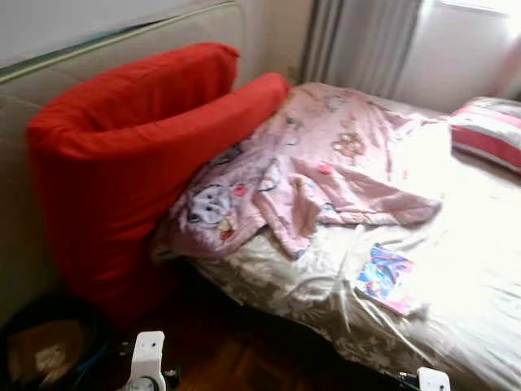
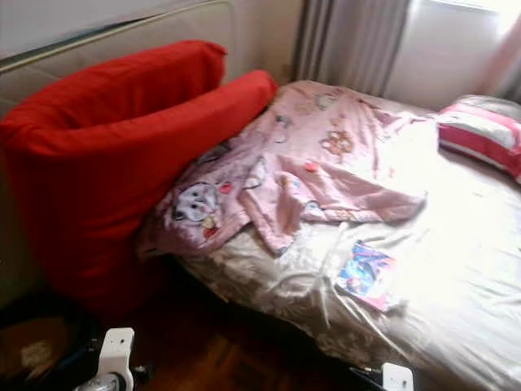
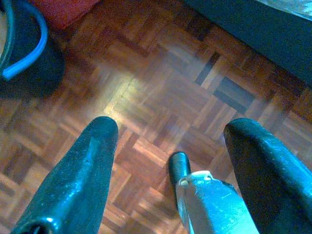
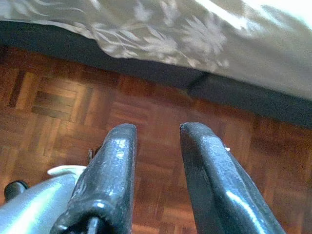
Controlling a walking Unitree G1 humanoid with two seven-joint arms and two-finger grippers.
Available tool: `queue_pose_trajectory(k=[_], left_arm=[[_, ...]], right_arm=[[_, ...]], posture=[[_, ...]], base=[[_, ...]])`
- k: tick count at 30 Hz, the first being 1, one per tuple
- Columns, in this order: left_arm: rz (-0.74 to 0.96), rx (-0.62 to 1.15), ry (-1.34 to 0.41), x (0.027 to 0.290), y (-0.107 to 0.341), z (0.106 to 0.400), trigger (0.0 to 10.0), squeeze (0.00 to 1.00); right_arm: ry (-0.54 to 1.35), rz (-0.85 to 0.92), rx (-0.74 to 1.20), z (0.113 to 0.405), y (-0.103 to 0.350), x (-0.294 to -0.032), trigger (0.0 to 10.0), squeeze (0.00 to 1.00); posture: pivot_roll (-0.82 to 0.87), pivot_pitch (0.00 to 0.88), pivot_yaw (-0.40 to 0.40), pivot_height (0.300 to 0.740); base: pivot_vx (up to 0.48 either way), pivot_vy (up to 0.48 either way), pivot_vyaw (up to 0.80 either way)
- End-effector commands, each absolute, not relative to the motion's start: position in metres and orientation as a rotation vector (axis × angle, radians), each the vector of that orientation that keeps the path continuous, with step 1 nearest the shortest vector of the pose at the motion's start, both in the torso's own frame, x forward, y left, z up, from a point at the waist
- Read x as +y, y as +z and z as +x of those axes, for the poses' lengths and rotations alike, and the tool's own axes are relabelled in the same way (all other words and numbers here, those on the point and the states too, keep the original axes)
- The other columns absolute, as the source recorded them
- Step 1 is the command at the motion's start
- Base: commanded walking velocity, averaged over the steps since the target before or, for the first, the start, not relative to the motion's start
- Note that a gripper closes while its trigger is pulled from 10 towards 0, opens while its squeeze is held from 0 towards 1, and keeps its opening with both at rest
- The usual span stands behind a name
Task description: Clean up the room
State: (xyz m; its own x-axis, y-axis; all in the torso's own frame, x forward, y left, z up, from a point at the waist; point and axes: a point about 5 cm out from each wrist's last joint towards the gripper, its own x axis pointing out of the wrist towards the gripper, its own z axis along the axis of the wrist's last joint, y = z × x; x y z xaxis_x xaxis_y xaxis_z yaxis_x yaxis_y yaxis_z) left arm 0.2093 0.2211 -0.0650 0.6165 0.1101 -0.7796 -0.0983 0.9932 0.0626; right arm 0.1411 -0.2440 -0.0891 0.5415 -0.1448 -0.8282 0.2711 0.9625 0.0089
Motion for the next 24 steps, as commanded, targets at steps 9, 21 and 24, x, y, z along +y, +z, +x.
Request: queue_pose_trajectory(k=[9,21,24], left_arm=[[0.030,0.905,0.093,0.2186,-0.0662,0.2081,10.0,0.00],[-0.001,0.896,0.116,0.2191,-0.0656,0.2089,10.0,0.00],[-0.010,0.882,0.120,0.2192,-0.0650,0.2096,10.0,0.00]], right_arm=[[-0.240,0.129,0.978,0.1392,-0.0895,-0.2452,10.0,0.00],[-0.246,0.135,0.972,0.1407,-0.0891,-0.2447,10.0,0.00],[-0.256,0.143,0.968,0.1406,-0.0892,-0.2447,10.0,0.00]], posture=[[0.06,0.000,-0.045,0.740],[0.05,0.000,-0.043,0.740],[0.06,0.000,-0.042,0.740]], base=[[0.000,-0.087,-0.80],[0.000,-0.035,-0.80],[0.000,0.000,-0.77]])
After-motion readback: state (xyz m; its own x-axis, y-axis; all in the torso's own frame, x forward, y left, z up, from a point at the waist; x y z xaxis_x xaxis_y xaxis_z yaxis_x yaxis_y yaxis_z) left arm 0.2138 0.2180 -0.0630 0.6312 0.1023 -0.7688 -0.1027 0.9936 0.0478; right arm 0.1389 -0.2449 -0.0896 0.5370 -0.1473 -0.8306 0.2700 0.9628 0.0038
